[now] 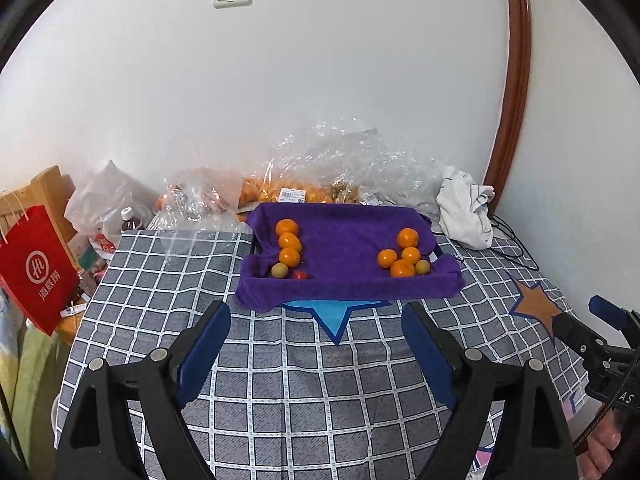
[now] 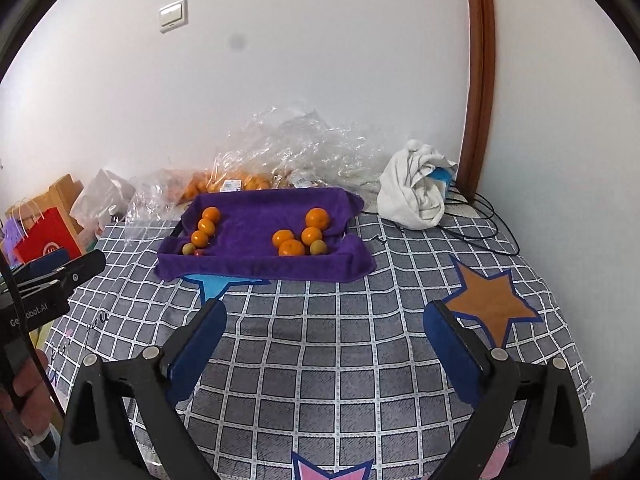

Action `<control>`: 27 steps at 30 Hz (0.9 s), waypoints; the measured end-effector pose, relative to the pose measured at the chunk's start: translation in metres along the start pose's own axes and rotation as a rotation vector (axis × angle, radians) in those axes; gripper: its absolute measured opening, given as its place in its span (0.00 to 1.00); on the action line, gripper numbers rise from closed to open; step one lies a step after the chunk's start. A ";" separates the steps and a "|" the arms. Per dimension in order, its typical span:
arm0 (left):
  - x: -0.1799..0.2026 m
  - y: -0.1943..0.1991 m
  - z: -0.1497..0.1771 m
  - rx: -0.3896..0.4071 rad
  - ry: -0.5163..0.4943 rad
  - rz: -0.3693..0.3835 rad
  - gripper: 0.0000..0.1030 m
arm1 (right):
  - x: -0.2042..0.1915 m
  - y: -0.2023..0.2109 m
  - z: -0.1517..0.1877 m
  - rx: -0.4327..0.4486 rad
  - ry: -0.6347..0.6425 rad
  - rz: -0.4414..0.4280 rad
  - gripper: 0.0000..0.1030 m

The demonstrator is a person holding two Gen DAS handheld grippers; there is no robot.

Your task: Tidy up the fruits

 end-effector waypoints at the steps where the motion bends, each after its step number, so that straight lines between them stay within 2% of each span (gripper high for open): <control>1: 0.000 0.000 0.000 0.003 0.002 0.001 0.84 | 0.000 0.000 0.000 0.000 -0.003 0.002 0.95; 27: -0.010 -0.001 0.001 -0.001 -0.003 -0.017 0.84 | 0.008 -0.003 0.003 -0.003 -0.008 0.027 0.95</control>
Point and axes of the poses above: each gripper's, at about its wrist camera, not at the fingertips, and y roughly against the way its jaws point, x to its right, z to its underside, the point moved 9 cm from there along -y, roughly the way its jaws point, and after that the axes turned 5 degrees about y, right-handed, at the moved point
